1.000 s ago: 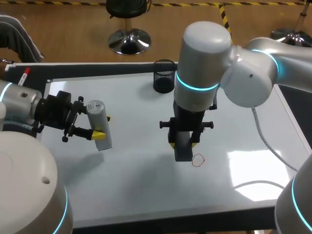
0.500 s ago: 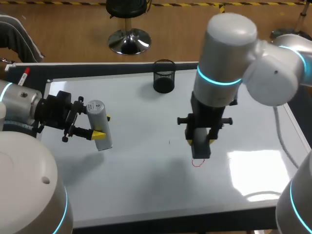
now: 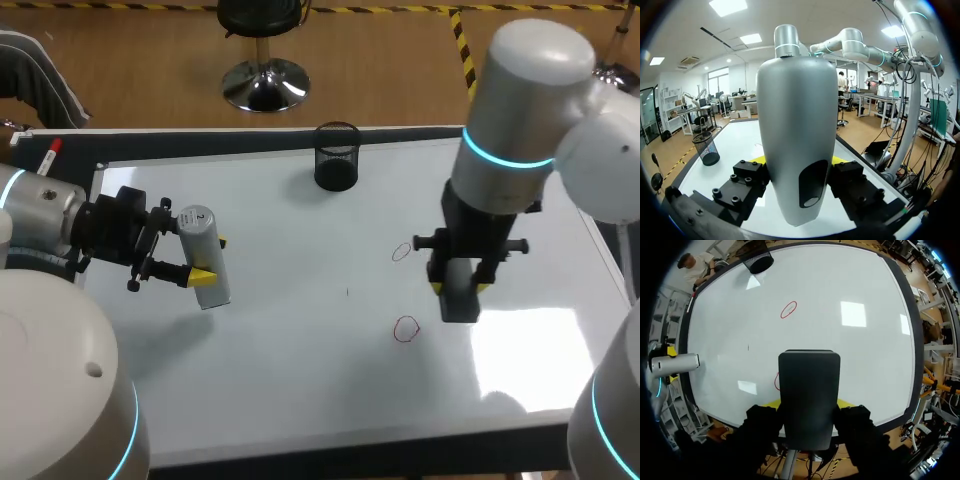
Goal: Pick up the inspection probe, press it on each red-marked spot on the whiteboard one by one, put down the probe, pick up the eraser, and wipe off all the red marks.
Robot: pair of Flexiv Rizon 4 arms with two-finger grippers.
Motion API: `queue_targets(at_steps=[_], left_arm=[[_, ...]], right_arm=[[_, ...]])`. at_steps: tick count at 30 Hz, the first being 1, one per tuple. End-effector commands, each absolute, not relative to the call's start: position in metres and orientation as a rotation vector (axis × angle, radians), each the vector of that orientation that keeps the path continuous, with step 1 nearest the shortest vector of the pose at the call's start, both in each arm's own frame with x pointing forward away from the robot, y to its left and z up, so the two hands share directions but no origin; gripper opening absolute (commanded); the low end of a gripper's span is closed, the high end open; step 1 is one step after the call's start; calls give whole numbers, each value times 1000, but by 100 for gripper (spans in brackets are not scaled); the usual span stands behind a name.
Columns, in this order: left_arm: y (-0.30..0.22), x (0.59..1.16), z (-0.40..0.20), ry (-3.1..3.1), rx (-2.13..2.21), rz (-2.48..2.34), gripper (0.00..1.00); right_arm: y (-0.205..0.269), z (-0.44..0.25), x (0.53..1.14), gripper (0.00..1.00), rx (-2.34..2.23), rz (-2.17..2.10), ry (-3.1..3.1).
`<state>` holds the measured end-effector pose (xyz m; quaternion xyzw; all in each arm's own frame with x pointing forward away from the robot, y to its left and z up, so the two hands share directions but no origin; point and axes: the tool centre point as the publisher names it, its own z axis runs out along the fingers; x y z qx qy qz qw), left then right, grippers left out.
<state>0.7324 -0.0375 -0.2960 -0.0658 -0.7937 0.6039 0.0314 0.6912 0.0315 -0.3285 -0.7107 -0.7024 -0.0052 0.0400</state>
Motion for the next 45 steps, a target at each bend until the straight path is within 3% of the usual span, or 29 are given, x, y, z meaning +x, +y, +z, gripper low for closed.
queue_targets(at_steps=[1, 21, 45], left_arm=[[-38, 731, -295, -2448, -203, 1864, 0], [-38, 731, -295, -2448, -203, 1864, 0], [-38, 731, -295, -2448, -203, 1864, 0]], right_arm=[[5, -325, 685, 0, -2164, -40, -2156], [-33, -320, 688, 0, -2194, 3, -2131], [-37, -320, 686, 0, -2172, 21, -2141]])
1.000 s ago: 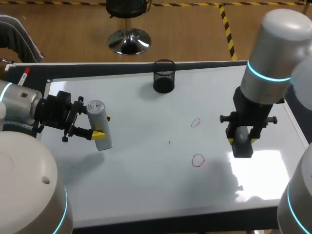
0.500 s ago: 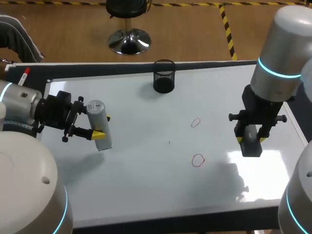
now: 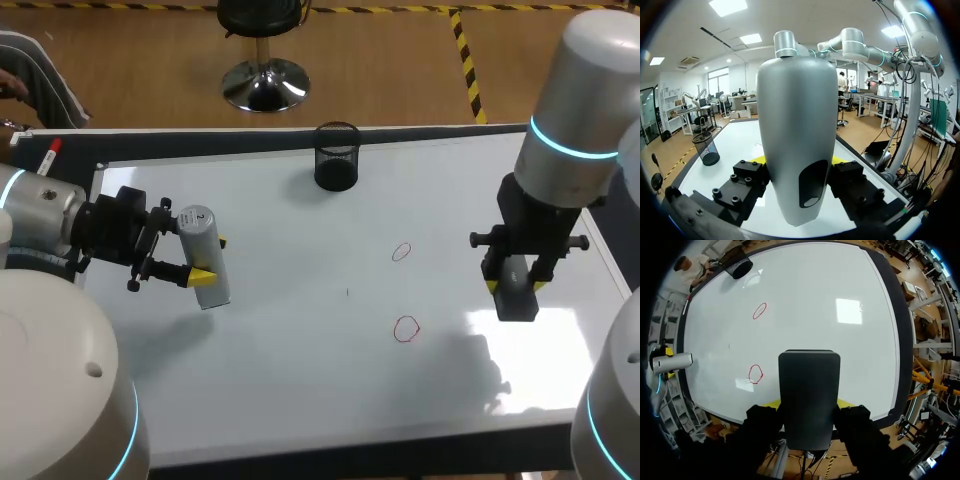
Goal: Pick up the inspection probe, press it on each red-marked spot on the whiteboard one by one, put down the probe, pick up the eraser, and wipe off all the red marks.
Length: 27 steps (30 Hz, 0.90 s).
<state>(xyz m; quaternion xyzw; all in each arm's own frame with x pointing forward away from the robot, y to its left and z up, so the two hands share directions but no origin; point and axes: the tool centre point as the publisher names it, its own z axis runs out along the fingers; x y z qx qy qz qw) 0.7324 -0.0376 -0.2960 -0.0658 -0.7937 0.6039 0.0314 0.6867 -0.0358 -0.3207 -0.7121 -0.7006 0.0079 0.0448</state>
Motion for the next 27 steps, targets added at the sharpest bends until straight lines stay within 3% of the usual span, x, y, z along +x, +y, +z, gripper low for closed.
queue_targets(at_steps=[1, 27], left_arm=[[-38, 731, -295, -2448, -203, 1864, 0], [-55, 725, -300, -2446, -141, 1864, 0]], right_arm=[[-37, -320, 686, 0, -2172, 21, -2141], [-37, -320, 686, 0, -2172, 21, -2141]])
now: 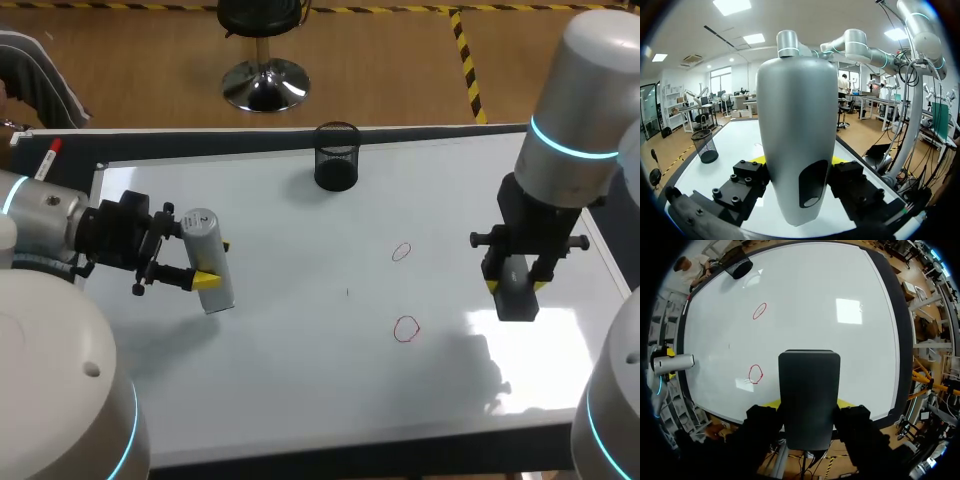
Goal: Pick up the inspection probe, press it on each red-marked spot on the whiteboard one by one, put down the probe, pick up the eraser, and wipe off all the red marks.
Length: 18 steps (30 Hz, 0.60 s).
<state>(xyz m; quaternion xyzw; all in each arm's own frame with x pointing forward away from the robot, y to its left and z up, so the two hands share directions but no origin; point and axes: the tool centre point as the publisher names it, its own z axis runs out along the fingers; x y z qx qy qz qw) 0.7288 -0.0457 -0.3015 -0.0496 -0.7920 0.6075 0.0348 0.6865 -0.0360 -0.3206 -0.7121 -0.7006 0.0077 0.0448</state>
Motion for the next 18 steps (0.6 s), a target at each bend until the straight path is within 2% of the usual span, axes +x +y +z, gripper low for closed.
queue_targets(at_steps=[1, 18], left_arm=[[-57, 724, -300, -2446, -140, 1862, 0], [-92, 706, -304, -2430, -107, 1872, 0]], right_arm=[[-37, -320, 686, 0, -2172, 21, -2141], [-37, -320, 686, 0, -2172, 21, -2141]])
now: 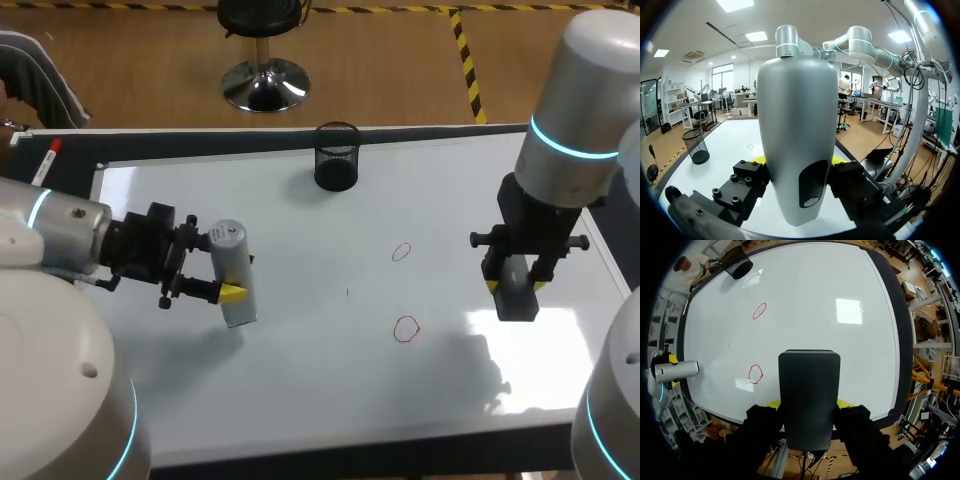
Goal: Pick up the inspection probe, press it on each red-marked spot on the whiteboard one by one, put down the probe, pick up the eraser, and wipe off all the red marks.
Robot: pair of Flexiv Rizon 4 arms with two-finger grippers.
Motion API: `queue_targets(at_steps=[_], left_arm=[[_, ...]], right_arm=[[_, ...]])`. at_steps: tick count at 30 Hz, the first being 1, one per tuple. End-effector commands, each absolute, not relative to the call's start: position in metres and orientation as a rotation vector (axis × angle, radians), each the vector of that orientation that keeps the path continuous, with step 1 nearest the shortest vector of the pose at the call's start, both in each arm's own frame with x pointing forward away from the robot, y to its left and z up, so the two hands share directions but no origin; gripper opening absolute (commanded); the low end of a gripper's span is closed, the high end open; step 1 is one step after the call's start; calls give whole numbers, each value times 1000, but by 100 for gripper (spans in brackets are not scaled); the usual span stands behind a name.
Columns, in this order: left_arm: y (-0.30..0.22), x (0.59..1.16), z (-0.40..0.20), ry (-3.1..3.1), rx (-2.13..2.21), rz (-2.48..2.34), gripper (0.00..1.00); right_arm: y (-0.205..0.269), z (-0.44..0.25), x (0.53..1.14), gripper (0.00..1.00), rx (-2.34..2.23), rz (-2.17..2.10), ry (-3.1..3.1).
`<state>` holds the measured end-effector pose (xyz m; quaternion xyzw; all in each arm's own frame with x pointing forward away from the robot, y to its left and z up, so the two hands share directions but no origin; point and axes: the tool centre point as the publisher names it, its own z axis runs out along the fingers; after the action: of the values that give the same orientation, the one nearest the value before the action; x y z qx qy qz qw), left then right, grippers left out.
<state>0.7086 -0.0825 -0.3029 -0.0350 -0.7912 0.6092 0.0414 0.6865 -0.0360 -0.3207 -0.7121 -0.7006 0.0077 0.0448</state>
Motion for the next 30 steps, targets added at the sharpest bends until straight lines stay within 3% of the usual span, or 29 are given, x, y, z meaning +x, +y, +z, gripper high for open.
queue_targets(at_steps=[1, 30], left_arm=[[-93, 705, -303, -2432, -106, 1873, 0], [-187, 687, -294, -2376, -280, 1869, 0]], right_arm=[[-37, -320, 686, 0, -2172, 21, -2141], [-37, -320, 686, 0, -2172, 21, -2141]])
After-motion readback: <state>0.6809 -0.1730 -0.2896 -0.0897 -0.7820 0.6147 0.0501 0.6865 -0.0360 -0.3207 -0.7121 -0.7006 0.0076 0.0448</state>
